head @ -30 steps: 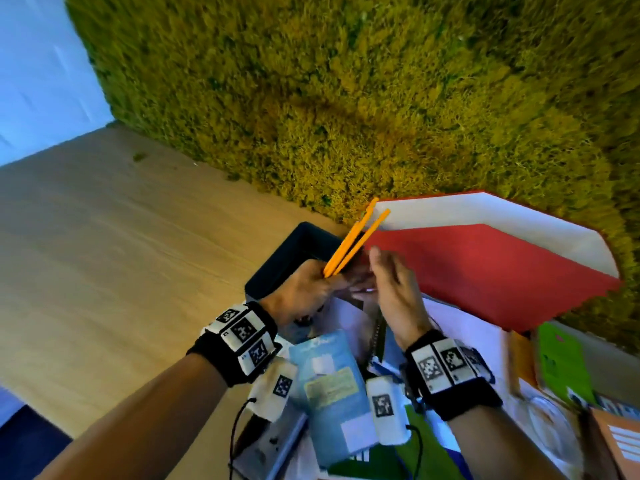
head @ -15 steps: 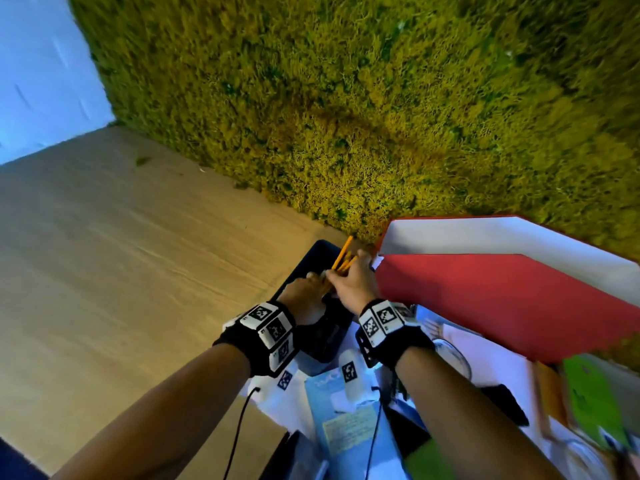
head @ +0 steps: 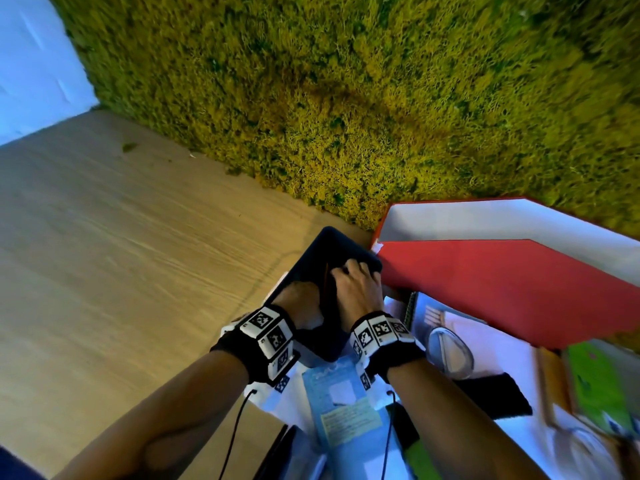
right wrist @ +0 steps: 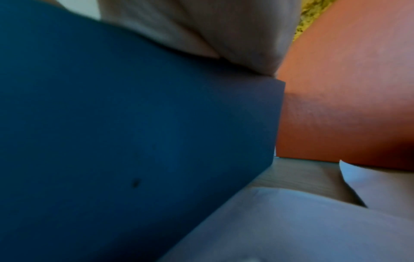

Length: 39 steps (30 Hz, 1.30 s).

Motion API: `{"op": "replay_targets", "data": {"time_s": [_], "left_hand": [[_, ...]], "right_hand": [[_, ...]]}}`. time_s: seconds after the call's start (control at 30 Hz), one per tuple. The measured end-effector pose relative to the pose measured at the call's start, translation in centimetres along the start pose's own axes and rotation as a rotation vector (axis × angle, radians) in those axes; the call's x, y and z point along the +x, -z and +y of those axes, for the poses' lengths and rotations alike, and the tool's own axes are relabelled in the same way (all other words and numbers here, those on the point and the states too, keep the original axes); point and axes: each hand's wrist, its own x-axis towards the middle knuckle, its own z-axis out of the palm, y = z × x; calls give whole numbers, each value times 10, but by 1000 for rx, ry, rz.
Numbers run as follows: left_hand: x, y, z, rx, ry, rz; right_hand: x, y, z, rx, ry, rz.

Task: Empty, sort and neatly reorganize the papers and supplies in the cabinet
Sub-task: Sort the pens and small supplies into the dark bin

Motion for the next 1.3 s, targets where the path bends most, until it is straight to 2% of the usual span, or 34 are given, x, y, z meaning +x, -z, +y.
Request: {"op": "replay_targets", "data": {"time_s": [0.13, 0.47, 0.57, 0.67, 0.8, 0.93, 1.07, 1.3], "left_hand": [[2, -6, -1, 28, -34, 24], [9, -5, -16, -26, -10, 69], [11, -4, -17, -33, -9, 76], [13, -4, -18, -11, 10, 50], [16, -4, -18, -4, 14, 54], [16, -6, -18, -6, 22, 94], [14, -6, -16, 5, 14, 57], [10, -1, -20, -115, 47, -54]], "right_hand": [[0, -1, 6, 50, 98, 35], [7, -1, 1, 95, 80, -3], [10, 0, 5, 364, 29, 33], [14, -3, 12, 725, 6, 195], [12, 6, 22, 893, -16, 277], [8, 4, 31, 878, -25, 411], [4, 0, 35, 852, 4, 449], [6, 0, 34, 767, 52, 332]]}}
